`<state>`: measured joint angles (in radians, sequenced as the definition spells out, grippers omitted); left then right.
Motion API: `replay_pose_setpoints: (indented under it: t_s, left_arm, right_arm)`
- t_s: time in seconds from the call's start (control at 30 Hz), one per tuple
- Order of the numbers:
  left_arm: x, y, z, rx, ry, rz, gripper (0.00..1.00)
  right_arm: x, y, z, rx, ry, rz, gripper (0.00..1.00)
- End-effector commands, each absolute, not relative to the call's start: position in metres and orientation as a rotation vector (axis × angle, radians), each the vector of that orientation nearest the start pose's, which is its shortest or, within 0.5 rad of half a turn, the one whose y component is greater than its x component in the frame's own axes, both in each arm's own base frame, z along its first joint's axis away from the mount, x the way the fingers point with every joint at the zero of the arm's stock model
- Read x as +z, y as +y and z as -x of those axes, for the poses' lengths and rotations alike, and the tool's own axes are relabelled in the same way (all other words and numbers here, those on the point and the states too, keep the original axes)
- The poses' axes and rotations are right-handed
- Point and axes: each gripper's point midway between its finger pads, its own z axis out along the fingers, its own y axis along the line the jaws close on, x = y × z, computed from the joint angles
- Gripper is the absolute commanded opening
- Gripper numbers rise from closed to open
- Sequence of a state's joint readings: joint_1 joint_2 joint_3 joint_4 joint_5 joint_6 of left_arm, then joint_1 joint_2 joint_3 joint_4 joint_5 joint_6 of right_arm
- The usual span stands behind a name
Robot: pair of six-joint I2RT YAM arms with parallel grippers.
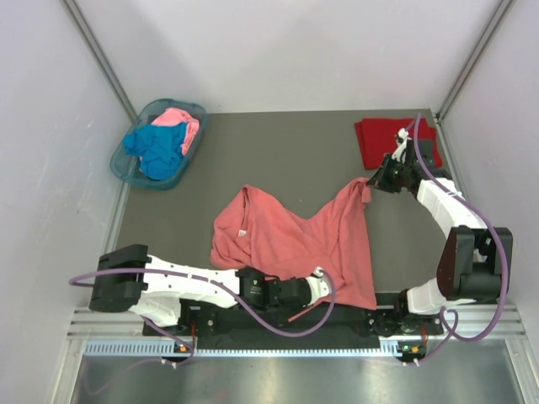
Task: Fold and stack the t-shirts
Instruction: Flatten the tshirt out
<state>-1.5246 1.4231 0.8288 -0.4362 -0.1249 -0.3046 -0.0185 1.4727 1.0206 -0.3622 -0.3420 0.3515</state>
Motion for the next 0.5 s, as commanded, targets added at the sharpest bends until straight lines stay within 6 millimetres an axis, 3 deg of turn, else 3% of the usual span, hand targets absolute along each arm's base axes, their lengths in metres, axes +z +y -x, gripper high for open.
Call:
replay_pose_setpoints:
  t_s: [0.0,0.47]
  left_arm:
    - [0.061,-0.316,-0.015,-0.578,2.203,-1.516,0.33]
    - [0.013,-0.319,-0.009,-0.522,2.272,-1.615,0.35]
  right_arm:
    - [0.147,0.061,-0.381,0.568,2.298,-0.254,0.0]
    - [0.153,0.059,-0.382,0.581,2.277,-0.253,0.0]
